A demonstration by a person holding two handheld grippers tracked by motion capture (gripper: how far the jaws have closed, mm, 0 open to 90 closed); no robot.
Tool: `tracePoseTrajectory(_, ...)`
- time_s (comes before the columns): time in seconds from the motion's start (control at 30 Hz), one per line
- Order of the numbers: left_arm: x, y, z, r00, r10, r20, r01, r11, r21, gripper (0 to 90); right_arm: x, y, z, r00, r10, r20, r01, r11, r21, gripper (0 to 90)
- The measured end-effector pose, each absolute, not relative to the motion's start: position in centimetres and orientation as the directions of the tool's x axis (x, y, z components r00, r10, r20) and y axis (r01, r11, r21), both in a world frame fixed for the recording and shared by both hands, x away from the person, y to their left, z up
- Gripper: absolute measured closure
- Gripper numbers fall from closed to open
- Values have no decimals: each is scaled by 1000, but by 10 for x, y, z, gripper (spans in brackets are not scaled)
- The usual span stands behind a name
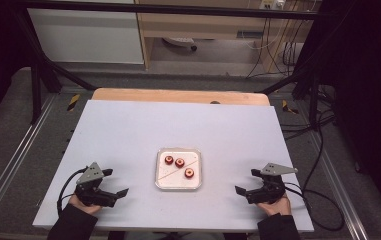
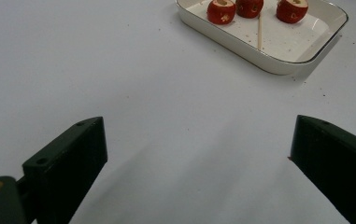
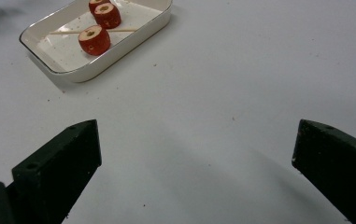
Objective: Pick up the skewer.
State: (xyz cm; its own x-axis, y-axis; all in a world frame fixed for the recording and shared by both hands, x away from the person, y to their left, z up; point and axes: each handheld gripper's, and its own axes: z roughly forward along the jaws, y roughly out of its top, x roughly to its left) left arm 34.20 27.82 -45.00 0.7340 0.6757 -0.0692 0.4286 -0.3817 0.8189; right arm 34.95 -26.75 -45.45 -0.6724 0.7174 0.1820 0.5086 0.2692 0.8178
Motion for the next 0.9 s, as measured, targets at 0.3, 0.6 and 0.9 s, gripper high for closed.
tracePoseTrajectory(0.3, 344, 277, -449, 736, 674, -67, 428, -387, 817, 40, 349, -268, -453, -671, 718, 183, 509, 267, 818, 18)
tracePoseTrajectory(0.6, 346, 272, -448, 740, 669, -70, 430, -391, 814, 41, 349, -268, -453, -674, 715, 186, 507, 265, 821, 18)
tracePoseTrajectory(0.9, 346, 265, -444, 743, 666, -67, 430, -398, 811, 42, 349, -267, -454, -676, 714, 183, 506, 269, 819, 18)
